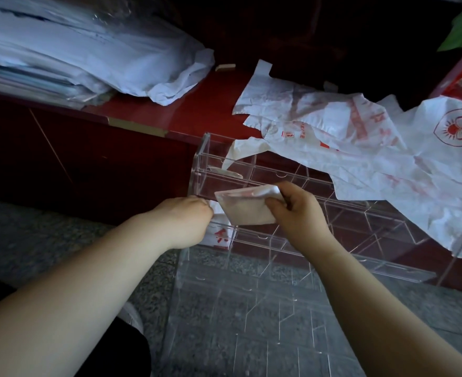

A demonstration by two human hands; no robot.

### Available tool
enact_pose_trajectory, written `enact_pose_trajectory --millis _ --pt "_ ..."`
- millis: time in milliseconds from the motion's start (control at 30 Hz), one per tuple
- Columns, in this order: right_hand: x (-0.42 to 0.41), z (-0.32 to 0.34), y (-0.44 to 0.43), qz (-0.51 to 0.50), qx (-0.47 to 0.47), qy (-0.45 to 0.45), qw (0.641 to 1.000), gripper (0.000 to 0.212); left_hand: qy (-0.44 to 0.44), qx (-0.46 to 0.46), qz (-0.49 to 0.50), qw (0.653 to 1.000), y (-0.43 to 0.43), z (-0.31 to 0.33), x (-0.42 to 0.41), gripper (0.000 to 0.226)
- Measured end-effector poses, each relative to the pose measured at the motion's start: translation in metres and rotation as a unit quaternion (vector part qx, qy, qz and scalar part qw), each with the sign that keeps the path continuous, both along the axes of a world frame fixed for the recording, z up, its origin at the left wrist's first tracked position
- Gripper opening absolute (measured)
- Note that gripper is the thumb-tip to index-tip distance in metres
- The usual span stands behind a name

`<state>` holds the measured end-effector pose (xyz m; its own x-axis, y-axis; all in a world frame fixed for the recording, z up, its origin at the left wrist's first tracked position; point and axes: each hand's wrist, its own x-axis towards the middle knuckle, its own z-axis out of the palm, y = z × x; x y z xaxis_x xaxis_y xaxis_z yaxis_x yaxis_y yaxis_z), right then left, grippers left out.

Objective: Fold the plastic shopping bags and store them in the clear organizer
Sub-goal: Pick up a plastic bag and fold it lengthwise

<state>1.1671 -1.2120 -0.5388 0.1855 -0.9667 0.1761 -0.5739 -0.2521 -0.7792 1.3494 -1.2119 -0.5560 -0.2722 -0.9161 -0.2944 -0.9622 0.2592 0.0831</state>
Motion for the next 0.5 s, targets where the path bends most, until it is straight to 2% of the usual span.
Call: enact_pose_trajectory --millis 100,267,500 --pt "0.000 -0.001 -0.004 0.019 -0.011 0.061 0.998 0.012 0.010 0.010 0.013 1.000 0.000 0.000 0.000 0.042" --pt "0.004 0.008 -0.013 0.066 -0.061 0.143 0.986 0.021 0.013 0.012 0.001 1.000 0.003 0.005 -0.001 0.050" --pt "0.012 0.010 -0.028 0.116 -0.116 0.194 0.967 0.029 0.016 0.007 -0.030 0.999 0.006 0.003 0.006 0.051"
